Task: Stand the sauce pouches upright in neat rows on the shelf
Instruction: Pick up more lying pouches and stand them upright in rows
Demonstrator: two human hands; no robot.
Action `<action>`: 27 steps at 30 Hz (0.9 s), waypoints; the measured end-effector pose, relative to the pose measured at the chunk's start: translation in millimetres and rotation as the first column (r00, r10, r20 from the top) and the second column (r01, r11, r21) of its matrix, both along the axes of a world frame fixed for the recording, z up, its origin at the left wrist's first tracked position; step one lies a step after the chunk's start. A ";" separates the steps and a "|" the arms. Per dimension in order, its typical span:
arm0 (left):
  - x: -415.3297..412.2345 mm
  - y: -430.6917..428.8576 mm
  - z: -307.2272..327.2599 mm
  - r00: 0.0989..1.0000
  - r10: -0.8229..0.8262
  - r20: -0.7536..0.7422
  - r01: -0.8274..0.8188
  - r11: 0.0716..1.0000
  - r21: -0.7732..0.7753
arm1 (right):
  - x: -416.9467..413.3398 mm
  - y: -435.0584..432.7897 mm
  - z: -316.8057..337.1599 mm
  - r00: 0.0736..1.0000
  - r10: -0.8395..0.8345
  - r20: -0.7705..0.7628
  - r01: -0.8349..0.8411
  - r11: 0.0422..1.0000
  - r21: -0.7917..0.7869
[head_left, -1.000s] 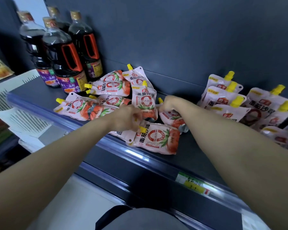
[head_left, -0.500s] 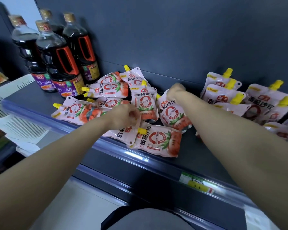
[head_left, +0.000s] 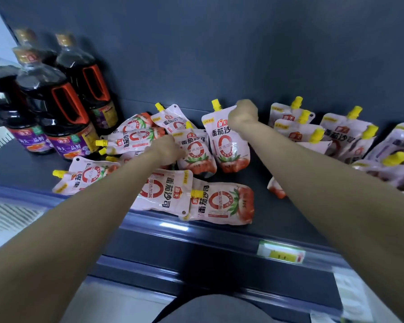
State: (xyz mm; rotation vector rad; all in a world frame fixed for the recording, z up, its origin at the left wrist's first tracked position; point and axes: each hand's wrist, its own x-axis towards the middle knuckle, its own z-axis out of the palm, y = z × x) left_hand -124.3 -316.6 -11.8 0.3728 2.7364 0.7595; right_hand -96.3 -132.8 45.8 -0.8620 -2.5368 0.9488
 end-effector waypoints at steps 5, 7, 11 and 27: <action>-11.1 15.6 3.9 0.986 0.070 0.154 -0.092 0.985 0.143 | 9.2 5.2 7.6 0.995 -0.026 -0.100 0.026 1.000 -0.004; -16.6 18.9 4.7 0.962 0.124 0.242 -0.186 0.949 0.253 | 11.7 7.4 9.5 0.991 -0.031 -0.132 0.032 0.999 0.007; -29.2 22.3 1.5 0.935 0.174 0.309 -0.293 0.869 0.399 | 16.3 9.7 13.9 0.988 -0.022 -0.154 0.030 0.998 0.048; -22.2 39.5 6.5 0.884 0.041 0.466 -0.303 0.808 0.505 | 44.2 -0.6 28.4 0.973 -0.033 -0.227 0.057 0.993 0.101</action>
